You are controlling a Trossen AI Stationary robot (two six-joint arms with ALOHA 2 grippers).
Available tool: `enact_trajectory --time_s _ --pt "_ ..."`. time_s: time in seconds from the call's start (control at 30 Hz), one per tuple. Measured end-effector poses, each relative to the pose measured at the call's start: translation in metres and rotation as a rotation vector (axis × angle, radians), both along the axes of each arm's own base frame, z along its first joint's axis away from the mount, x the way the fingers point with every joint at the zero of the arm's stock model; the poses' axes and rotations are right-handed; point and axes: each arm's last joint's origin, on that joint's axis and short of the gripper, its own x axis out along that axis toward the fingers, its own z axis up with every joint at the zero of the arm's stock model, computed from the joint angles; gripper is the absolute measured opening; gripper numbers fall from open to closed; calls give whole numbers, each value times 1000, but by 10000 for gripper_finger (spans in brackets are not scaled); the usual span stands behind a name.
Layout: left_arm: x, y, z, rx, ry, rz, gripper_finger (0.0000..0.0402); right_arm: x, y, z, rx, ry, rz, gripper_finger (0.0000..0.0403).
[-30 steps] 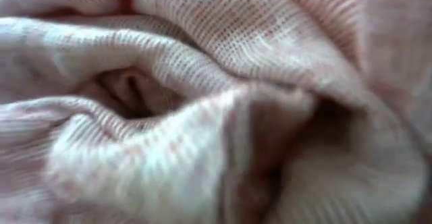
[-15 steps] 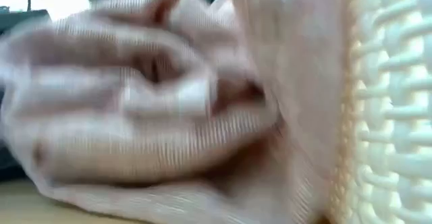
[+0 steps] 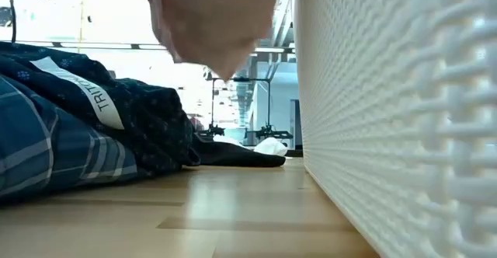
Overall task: Sort clothes
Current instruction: Put the pink polo into the top laundry bin
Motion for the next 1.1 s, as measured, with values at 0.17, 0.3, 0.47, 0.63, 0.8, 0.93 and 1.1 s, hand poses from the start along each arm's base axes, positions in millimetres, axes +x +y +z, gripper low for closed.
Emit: enact_trajectory --time_s 0.17,0.3,0.47,0.63,0.8,0.93,1.1 --pt "-22 12 35 -49 -121 53 57 -7 7 22 -55 -102 58 265" --pt "-36 20 57 -100 -218 76 57 -9 12 33 -107 -167 95 265" --pt "-48 26 82 -189 -350 93 57 -12 17 43 -175 -227 110 265" --pt "-57 30 99 -248 -453 93 57 -14 20 50 -254 -277 108 265" --pt "-60 32 107 -272 -512 114 57 -16 22 51 -332 -309 92 265" --pt "-62 35 114 -298 -577 153 57 -17 22 53 -419 -347 55 265" --pt "-60 41 118 -332 -616 208 57 -15 24 61 -528 -437 16 265"
